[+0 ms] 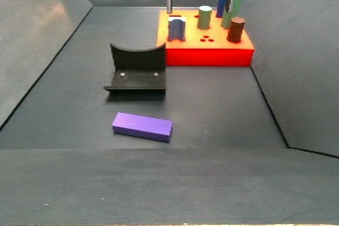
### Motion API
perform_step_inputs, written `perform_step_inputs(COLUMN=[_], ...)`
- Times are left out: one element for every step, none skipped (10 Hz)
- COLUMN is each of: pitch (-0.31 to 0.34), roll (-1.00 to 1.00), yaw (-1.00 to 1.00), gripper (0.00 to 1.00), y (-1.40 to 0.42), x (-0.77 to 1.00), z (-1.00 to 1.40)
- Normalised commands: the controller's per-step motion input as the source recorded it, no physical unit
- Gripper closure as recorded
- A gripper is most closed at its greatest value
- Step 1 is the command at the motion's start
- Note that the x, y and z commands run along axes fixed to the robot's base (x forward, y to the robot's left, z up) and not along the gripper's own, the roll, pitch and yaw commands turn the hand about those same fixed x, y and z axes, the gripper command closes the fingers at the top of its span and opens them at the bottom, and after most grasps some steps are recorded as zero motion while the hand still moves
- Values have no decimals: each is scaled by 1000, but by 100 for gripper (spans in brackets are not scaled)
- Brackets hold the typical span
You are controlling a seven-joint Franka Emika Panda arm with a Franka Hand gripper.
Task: Pick up the rectangle object. Move up. Place the rectangle object on the fixture. Regrasp the rectangle object. Move to above the board. Insert the rectangle object.
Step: Pick up the rectangle object.
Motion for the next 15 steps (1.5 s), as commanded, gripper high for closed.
perform_step_inputs(pitch=[113,0,-21,0,59,57,17,0,43,14,0,-3,-43,-63,-30], roll=[4,1,0,0,63,0,-23,0,53,33,9,10,0,0,0], yaw=[180,60,394,471,371,306,0,9,320,406,431,469,520,514,471], gripper=[0,0,0,0,0,0,0,0,0,0,0,0,0,0,0], y=[140,89,394,469,437,466,160,6,217,277,309,380,434,423,411], x=[94,-71,0,291,460,369,54,0,374,651,603,471,320,317,389], z=[-137,-269,-786,-877,-606,-486,-231,0,-140,-340,-454,-509,-554,-506,-417])
